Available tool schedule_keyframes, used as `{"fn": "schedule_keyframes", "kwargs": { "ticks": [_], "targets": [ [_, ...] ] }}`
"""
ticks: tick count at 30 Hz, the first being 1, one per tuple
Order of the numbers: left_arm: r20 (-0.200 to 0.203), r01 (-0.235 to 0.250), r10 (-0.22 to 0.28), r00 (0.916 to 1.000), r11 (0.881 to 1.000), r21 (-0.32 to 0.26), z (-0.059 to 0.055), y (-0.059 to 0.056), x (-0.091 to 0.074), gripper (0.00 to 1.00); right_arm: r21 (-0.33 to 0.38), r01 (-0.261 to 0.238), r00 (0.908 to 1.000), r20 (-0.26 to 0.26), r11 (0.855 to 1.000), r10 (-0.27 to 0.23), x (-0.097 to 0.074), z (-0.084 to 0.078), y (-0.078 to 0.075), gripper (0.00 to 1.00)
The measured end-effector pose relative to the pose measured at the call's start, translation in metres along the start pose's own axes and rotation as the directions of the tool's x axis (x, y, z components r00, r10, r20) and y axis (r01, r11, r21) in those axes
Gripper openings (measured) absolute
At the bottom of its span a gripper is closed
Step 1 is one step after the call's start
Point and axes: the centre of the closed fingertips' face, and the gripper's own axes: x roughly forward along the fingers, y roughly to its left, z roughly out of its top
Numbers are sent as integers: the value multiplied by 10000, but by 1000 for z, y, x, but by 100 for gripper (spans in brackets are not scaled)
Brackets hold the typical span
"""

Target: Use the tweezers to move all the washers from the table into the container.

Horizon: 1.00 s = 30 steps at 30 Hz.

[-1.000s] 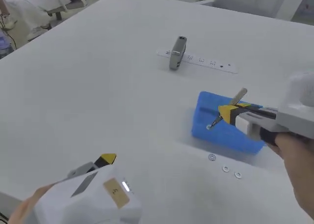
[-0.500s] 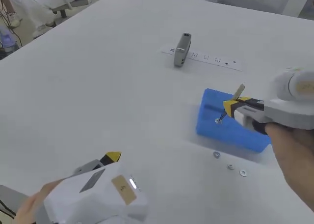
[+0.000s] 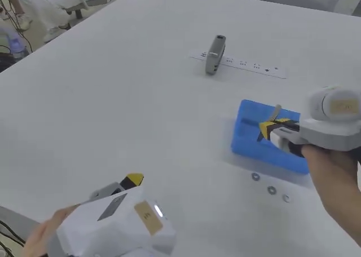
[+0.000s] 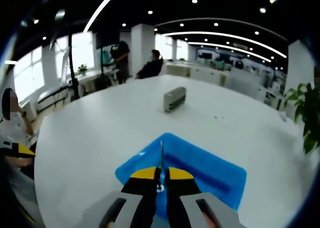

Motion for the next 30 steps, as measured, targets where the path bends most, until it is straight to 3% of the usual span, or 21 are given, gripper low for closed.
{"fn": "schedule_keyframes", "kwargs": {
  "ticks": [4, 14, 19, 25, 30],
  "targets": [
    [-50, 16, -16, 10000, 10000, 16, -1, 0, 0, 95, 252, -86, 10000, -8, 9996, 87, 1, -1, 1, 2],
    [-79, 33, -32, 10000, 10000, 65, -1, -1, 1, 94, -125, -49, 10000, -55, 9999, 48, 4, -1, 3, 3],
    [-88, 16, -15, 10000, 10000, 83, -1, -1, 1, 95, 260, -18, 10000, 90, 9997, 15, -2, 4, -1, 3],
    [339, -159, 159, 9993, 9999, 8, 6, 3, -3, 95, 809, -93, 9987, 516, 9967, 51, -20, 14, -2, 3],
    [872, -508, 524, 9948, 9985, -201, 15, 11, -8, 98, 1091, -389, 9948, 977, 9933, 282, -39, 26, 7, 3]
  ]
}}
